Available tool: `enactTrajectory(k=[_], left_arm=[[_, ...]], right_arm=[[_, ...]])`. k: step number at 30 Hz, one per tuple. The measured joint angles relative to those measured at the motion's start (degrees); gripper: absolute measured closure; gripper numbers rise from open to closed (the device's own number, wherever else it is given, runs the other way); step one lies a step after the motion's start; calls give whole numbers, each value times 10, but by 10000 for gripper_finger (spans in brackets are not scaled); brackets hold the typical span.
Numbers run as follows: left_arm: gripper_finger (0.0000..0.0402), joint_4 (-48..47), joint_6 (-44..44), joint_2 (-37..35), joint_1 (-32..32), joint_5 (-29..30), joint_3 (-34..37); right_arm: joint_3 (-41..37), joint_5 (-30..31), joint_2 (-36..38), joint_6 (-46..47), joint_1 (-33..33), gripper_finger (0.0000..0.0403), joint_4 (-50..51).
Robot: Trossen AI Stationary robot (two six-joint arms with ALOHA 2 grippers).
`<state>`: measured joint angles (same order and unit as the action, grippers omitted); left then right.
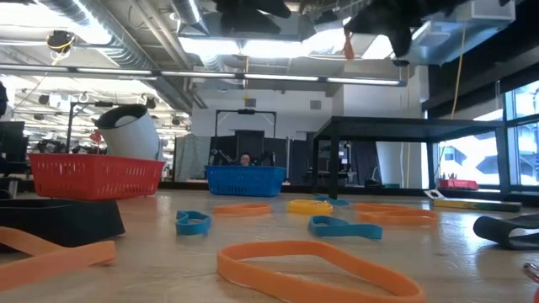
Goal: Pick & Place Office Desk Supplies
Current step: Put the orange rubber band into the blue bin
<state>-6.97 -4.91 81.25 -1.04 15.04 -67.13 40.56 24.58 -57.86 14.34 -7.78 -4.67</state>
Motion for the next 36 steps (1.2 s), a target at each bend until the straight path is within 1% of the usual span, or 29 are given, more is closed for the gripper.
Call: enactTrajectory(k=[4,7,13,19,22,24,26,28,30,35,36], left_arm=[[173,60,26,29,3,-2,0],[173,123,41,47,3,-2,0],[172,237,42,87,-3,-2,0],[175,283,40,117,-6,-2,0],[177,303,27,128,-6,-1,0],[186,306,26,132,-6,4,0],[205,305,26,134,-6,8,0],[233,309,25,134,-6,9,0],[270,309,21,134,-6,9,0],[376,314,6,134,-14,7,0],[388,313,-1,134,-16,3,0]], right_arm=[[0,-11,-9,-42,24,397,-71],[0,-31,-17,-56,34,397,-101],[0,-32,-36,-67,37,396,-152],[0,-32,-44,-85,37,396,-196],[1,-32,-45,-100,37,396,-201],[1,-32,-45,-101,37,396,-202],[1,-32,-45,-101,37,396,-202],[0,-32,-45,-101,37,396,-202],[0,-36,-45,-101,37,396,-202],[0,-74,-45,-101,37,396,-201],[0,-81,-45,-101,37,396,-201]])
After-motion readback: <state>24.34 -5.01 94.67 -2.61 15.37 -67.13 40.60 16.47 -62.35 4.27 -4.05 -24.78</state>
